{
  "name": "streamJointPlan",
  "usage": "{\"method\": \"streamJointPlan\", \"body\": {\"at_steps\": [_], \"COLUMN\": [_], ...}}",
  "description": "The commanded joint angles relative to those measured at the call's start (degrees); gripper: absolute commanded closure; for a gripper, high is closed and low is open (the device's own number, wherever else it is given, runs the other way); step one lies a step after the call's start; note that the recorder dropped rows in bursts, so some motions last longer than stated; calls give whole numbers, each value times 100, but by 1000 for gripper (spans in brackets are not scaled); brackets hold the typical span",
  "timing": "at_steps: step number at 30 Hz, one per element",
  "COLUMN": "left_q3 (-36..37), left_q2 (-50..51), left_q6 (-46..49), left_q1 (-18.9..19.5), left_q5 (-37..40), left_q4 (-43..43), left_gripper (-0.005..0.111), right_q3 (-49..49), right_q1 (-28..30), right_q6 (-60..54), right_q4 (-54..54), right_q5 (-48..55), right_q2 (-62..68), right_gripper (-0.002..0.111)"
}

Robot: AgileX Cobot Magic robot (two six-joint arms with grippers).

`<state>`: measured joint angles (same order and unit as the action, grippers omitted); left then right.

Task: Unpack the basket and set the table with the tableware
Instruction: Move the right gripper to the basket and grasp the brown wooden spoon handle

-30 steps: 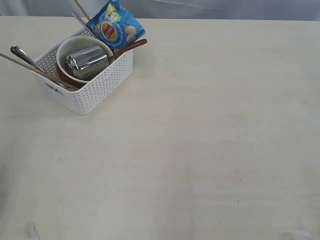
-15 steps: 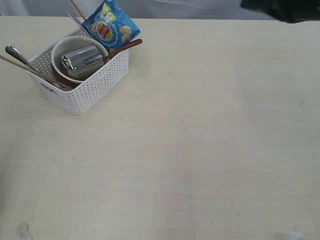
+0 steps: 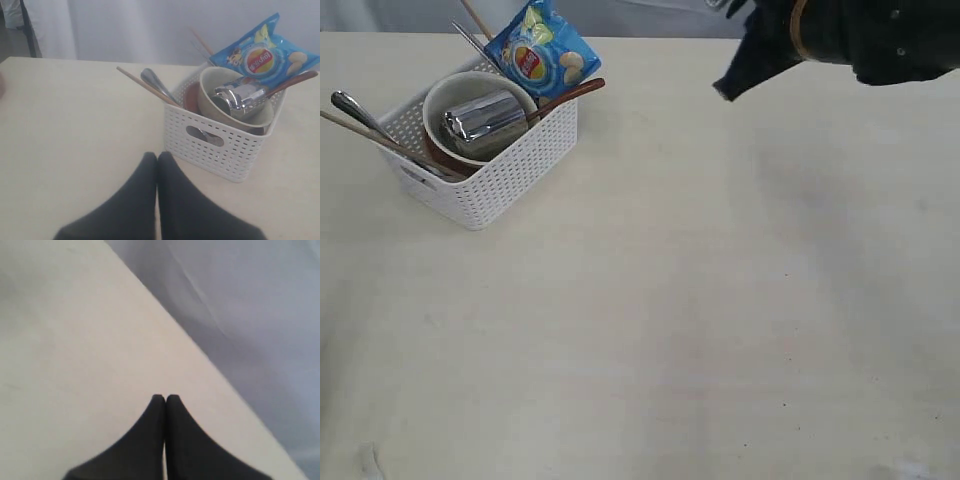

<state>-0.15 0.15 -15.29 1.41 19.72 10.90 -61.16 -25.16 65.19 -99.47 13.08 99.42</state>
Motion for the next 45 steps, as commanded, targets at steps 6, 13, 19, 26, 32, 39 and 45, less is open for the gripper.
{"method": "streamJointPlan", "body": {"at_steps": [6,13,19,26,32,39,45], "left_q3": [15,15,15,15,15,15,15], "left_q2": [-15,-15,-15,-15,-15,-15,-15], "left_q6": [8,8,8,8,8,8,8], "left_q1": [-24,-24,-24,-24,-24,-24,-24], "left_q5": [-30,-30,-30,-30,-30,-30,-30], "left_q4": [-19,-19,-19,-19,-19,-19,-19], "left_gripper": [107,107,107,107,107,107,107], "right_q3": [-615,-1133,-1942,-2704,-2823,-2823,-2823], "right_q1": [-25,-285,-534,-818,-1165,-1733,-2008], "right_q6": [-5499,-9959,-11353,-12137,-13024,-13343,-12432], "right_q4": [4786,9756,11241,11248,11101,9132,7465], "right_q5": [3142,3126,3264,2545,1819,1316,988], "right_q2": [332,332,478,976,1459,2052,2332], "right_gripper": [109,109,109,101,60,59,59]}}
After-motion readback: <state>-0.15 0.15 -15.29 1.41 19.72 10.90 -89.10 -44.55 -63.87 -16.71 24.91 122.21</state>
